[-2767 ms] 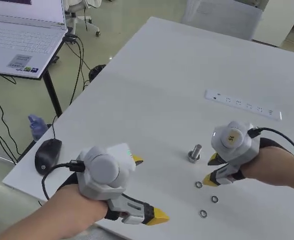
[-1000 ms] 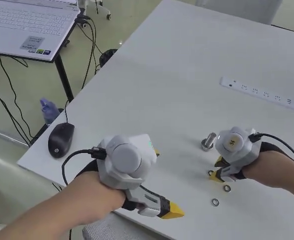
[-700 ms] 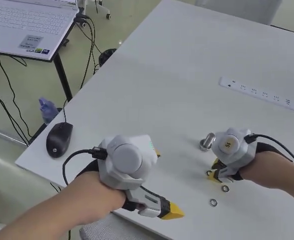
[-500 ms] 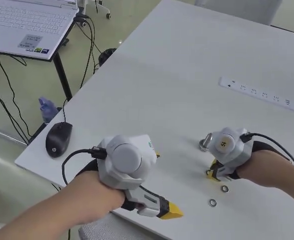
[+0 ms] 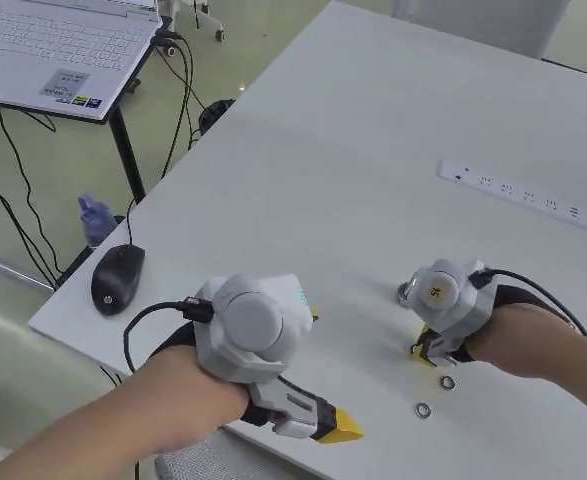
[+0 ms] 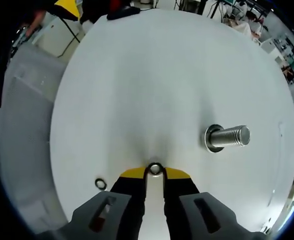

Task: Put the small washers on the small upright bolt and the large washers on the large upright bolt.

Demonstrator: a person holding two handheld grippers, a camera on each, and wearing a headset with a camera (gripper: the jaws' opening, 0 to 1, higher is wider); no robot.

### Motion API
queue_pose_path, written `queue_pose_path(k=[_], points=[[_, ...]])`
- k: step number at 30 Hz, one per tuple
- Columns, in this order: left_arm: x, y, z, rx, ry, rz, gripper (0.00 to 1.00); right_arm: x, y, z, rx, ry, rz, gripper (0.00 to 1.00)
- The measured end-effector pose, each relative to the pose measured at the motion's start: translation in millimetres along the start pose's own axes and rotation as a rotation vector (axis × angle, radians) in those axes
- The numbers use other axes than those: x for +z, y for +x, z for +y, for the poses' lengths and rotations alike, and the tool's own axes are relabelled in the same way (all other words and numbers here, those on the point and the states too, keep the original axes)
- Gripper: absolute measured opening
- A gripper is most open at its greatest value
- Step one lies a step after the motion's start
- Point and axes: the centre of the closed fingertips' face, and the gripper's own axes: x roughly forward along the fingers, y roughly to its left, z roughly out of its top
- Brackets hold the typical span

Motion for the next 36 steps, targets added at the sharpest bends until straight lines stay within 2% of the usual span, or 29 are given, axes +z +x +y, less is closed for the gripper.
queue_pose_path(k=[7,10,13,19,22,24,30,36], points=[[-2.2,-4.2,0.4,0.003,0.002,0.011,0.8,-2.1,-3.5,1.3,0.009,0.052,-0.026,0.13],[-1.5,-5.5,0.8,0.006,0.001,0.008,0.81,-6.4,-6.7,1.6,0.009,0.067,-0.019,0.13],[1.2,-5.9,-0.2,0.003,-0.007,-0.01,0.82,-11.2,-10.6,-0.6,0.005,0.092,-0.018,0.13],[2.9,-6.9,1.6,0.012,-0.009,-0.019,0.84,-21.0,-23.5,0.1,-0.001,0.134,-0.026,0.13],[7.2,-7.2,2.1,0.013,-0.019,-0.044,0.86,-27.5,-31.1,0.0,-0.003,0.167,-0.035,0.12],[6.2,-6.2,3.5,0.02,-0.005,-0.035,0.88,-34.0,-36.4,-0.2,-0.008,0.183,-0.04,0.12],[10.0,-5.2,5.4,0.029,0.001,-0.045,0.91,-58.2,-48.7,-2.5,-0.022,0.222,-0.043,0.12],[6.6,-5.2,7.6,0.033,-0.016,-0.039,0.94,-86.1,-57.3,-8.9,-0.038,0.255,-0.038,0.12]])
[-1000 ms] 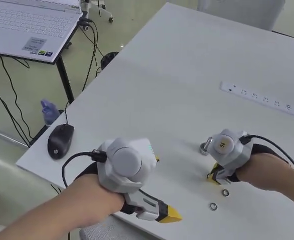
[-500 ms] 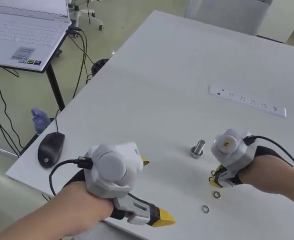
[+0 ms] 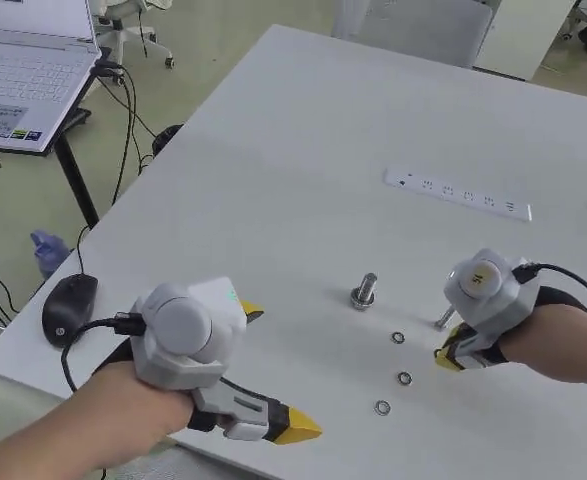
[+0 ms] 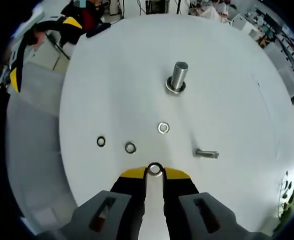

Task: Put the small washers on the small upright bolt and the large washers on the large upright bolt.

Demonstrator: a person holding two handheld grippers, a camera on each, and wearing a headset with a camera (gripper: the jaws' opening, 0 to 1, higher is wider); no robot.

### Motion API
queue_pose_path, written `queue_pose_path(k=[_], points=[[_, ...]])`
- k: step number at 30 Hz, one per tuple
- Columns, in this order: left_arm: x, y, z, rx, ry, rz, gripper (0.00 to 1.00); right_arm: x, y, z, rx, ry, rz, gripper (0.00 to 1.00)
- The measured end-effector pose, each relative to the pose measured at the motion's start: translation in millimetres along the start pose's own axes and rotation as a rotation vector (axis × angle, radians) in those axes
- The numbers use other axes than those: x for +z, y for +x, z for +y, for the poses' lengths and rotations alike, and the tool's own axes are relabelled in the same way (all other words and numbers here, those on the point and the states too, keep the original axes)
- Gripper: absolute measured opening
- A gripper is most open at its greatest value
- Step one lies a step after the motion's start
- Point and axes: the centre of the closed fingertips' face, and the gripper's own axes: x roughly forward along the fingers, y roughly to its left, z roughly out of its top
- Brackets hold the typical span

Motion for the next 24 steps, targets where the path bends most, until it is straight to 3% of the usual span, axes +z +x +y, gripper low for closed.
queue_pose_path(k=[9,24], points=[[-1.3,-2.0,3.8,0.021,-0.023,-0.006,0.98,-13.2,-7.8,-14.0,-0.015,0.035,-0.003,0.12],[-1.8,1.2,3.0,0.028,-0.03,0.002,0.99,-5.4,-9.1,-38.1,-0.03,0.053,-0.022,0.12]])
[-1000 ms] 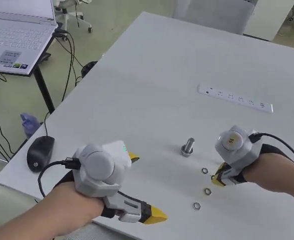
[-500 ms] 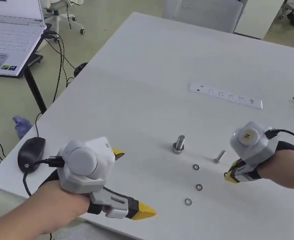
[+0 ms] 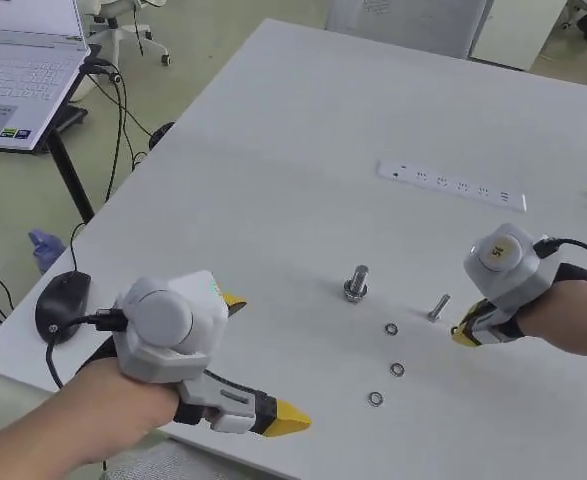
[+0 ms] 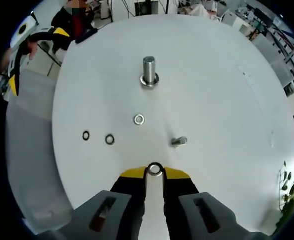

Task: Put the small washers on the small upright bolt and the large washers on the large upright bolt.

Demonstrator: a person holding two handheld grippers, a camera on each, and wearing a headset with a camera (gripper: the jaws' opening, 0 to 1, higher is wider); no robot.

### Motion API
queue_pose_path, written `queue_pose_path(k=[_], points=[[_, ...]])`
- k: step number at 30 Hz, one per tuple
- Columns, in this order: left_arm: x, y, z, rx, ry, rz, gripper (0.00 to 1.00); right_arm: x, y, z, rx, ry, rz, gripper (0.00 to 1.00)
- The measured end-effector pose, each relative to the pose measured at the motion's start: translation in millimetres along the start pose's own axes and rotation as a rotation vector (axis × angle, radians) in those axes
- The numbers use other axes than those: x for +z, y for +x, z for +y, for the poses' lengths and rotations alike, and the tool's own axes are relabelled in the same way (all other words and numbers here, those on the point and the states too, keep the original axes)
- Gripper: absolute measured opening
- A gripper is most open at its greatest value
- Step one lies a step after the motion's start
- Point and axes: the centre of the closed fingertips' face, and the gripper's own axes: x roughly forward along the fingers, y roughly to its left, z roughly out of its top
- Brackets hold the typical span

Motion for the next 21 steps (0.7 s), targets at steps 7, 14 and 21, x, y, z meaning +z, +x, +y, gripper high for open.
queue_pose_path(k=[7,14,21], points=[[-1.1,0.2,0.8,0.01,0.001,0.001,0.97,14.4,-10.0,-14.1,-0.022,0.0,-0.036,0.12],[1.3,2.9,1.6,0.009,-0.004,-0.008,0.98,28.2,-23.0,-13.4,-0.041,-0.014,-0.054,0.12],[-2.5,3.3,0.9,-0.001,0.0,0.008,0.96,38.8,-21.0,-10.9,-0.047,-0.037,-0.055,0.12]])
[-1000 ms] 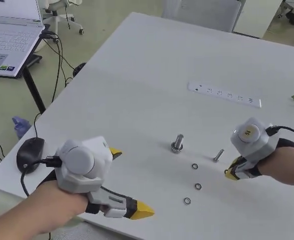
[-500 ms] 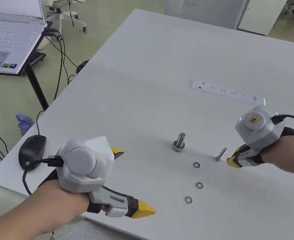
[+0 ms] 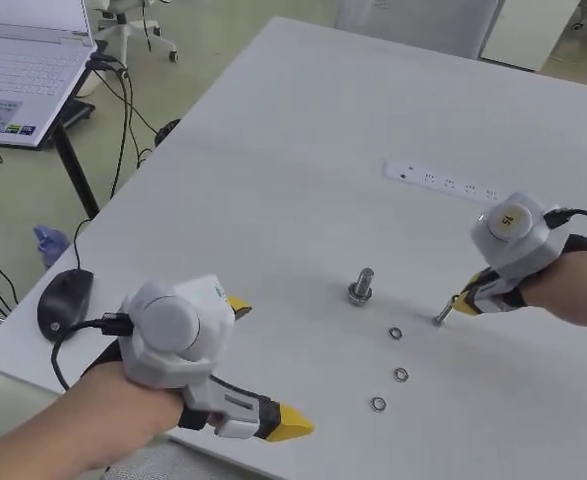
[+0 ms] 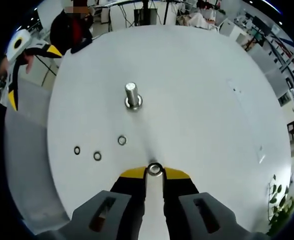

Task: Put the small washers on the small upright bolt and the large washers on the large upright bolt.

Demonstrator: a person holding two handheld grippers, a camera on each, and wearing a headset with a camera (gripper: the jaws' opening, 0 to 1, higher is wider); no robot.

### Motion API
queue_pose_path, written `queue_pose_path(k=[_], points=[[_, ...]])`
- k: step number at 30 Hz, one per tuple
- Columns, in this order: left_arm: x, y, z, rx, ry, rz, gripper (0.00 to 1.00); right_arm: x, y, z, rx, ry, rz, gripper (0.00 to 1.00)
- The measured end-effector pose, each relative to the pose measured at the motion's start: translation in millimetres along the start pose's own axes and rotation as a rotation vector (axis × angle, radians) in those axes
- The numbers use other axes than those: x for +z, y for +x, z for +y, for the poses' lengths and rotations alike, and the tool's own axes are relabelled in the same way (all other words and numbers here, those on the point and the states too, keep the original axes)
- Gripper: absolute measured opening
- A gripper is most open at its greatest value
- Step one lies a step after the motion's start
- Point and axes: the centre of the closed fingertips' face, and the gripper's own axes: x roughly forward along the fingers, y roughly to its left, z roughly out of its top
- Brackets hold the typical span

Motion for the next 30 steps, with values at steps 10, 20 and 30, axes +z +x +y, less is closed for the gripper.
queue_pose_path(k=[10,20,30], points=[[-2.6,-1.7,6.0,0.004,0.001,0.013,0.95,-3.7,5.6,-2.1,0.004,-0.021,0.031,0.12],[-6.7,3.4,2.6,-0.017,0.004,0.037,0.93,-3.1,9.1,-3.3,0.013,-0.026,0.033,0.12],[-9.5,3.3,6.6,-0.013,0.001,0.039,0.92,-3.9,15.4,-4.9,0.019,-0.048,0.045,0.12]])
